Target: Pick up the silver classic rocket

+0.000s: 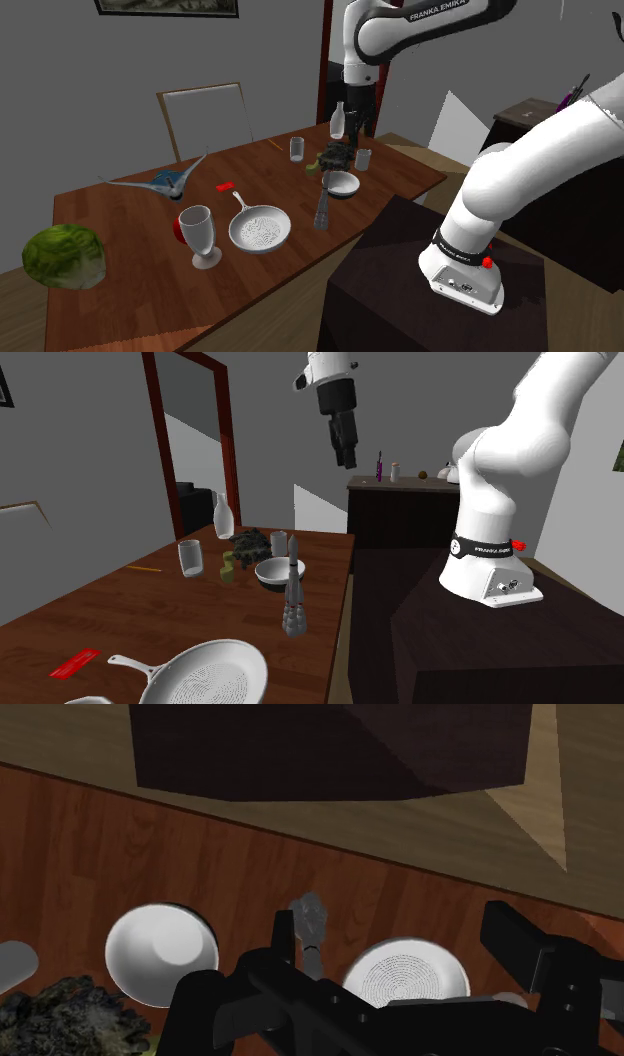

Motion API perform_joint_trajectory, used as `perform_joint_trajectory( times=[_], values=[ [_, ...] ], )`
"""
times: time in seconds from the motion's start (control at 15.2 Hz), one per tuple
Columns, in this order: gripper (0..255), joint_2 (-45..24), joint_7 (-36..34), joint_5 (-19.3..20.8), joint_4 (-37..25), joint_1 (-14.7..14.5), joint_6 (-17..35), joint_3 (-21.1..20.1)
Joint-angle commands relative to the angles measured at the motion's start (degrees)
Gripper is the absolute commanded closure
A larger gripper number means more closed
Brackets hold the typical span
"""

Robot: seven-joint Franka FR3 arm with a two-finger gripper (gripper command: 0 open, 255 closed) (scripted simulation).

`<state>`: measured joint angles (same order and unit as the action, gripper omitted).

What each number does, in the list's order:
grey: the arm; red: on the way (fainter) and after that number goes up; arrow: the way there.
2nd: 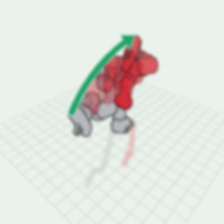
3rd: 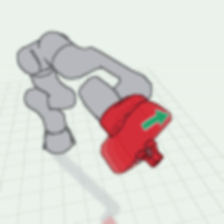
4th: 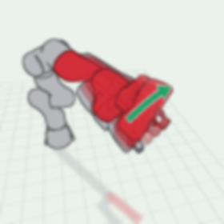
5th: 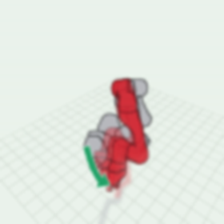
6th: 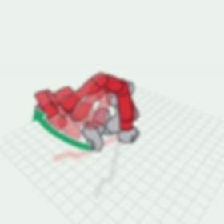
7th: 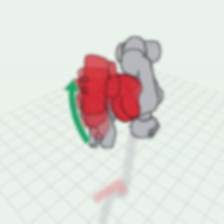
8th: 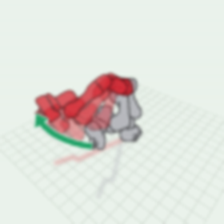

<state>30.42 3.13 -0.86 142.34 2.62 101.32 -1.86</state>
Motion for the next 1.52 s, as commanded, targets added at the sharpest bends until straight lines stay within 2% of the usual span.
perform_joint_trajectory(
  times=[0.0,0.46,0.86,1.45],
  values=[
    [0,-3.9,-0.5,0.2,0.1,0.4,4.1,0.0],
    [0,-19.3,-2.2,0.9,-3.1,1.5,15.9,0.3],
    [0,-32.4,-3.6,1.5,-8.6,2.2,23.3,0.8],
    [0,-36.7,-3.8,1.6,-7.2,2.2,29.1,0.8]
  ],
)
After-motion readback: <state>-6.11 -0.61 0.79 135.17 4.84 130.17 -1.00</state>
